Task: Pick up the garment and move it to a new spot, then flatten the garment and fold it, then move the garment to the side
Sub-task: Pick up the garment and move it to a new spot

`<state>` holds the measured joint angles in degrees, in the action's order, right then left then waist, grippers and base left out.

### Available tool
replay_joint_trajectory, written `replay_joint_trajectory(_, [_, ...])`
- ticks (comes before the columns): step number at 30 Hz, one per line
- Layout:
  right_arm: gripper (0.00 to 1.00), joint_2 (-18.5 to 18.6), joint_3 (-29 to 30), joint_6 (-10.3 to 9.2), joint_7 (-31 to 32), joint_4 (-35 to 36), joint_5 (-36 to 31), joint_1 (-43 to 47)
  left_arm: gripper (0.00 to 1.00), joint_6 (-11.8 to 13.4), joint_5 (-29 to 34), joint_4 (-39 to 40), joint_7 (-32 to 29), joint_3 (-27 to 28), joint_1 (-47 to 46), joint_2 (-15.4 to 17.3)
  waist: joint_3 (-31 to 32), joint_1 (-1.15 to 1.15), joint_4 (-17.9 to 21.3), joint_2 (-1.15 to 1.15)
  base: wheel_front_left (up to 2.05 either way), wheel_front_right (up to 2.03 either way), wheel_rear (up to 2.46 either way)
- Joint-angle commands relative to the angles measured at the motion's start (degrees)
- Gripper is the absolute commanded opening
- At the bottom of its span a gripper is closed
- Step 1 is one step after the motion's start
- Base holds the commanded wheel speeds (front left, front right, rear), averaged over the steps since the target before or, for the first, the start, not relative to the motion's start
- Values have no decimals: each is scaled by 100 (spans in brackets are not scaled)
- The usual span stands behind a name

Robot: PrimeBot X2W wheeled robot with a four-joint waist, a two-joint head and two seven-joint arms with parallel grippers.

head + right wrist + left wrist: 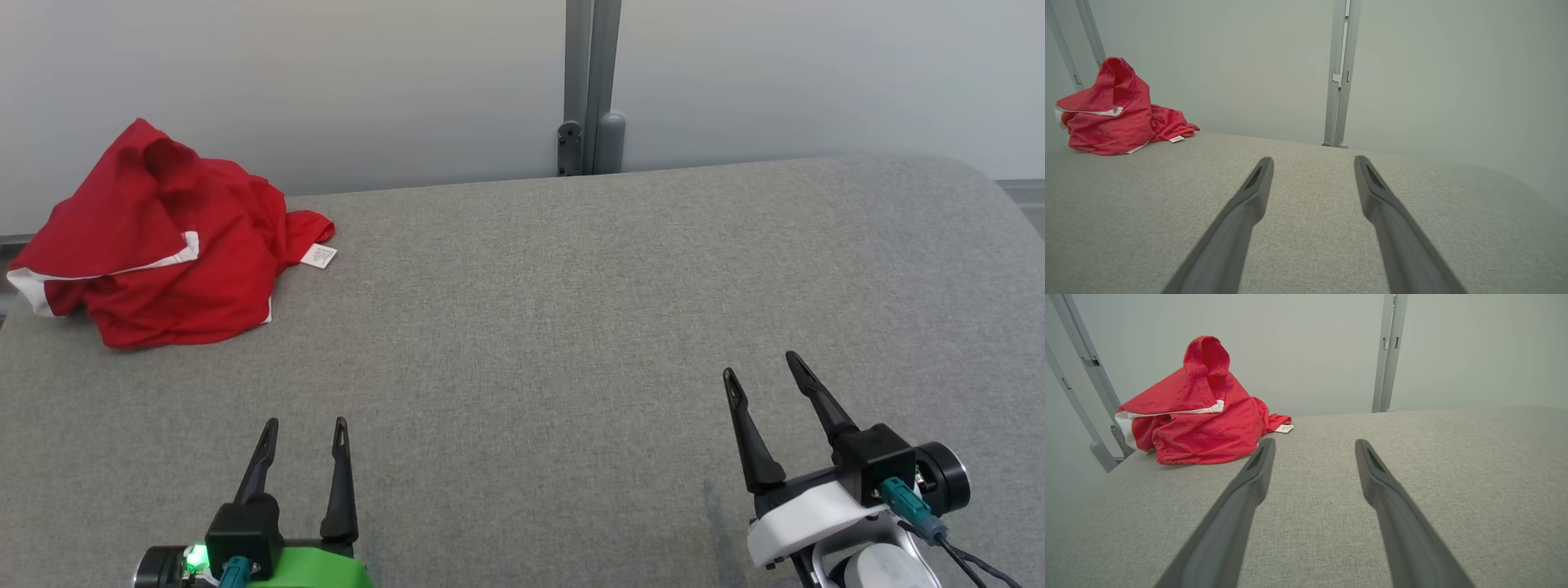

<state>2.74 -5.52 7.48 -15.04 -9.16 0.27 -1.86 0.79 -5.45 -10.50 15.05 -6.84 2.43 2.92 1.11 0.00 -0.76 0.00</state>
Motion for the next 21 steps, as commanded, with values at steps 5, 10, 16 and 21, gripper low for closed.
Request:
replay_joint_trajectory(5, [100, 26, -2, 2, -22, 1, -20, 63, 100, 2, -36, -6, 20, -5, 92, -3, 11, 0, -4, 0, 0, 0, 0])
replay_joint_trajectory(10, [100, 26, 25, 2, -22, 7, -18, 73, 100, -2, -8, -15, 20, -31, 72, -3, 3, 0, -43, 0, 0, 0, 0])
replay_joint_trajectory(16, [100, 24, 45, 3, -21, 76, -6, 112, 100, 4, 29, 5, 16, -58, -28, 1, -17, 0, -467, 0, 0, 0, 0])
replay_joint_trajectory(21, [100, 21, 10, 3, -21, 178, 24, 137, 100, 69, 62, 49, 13, -21, -66, 2, -56, 0, -1143, 0, 0, 0, 0])
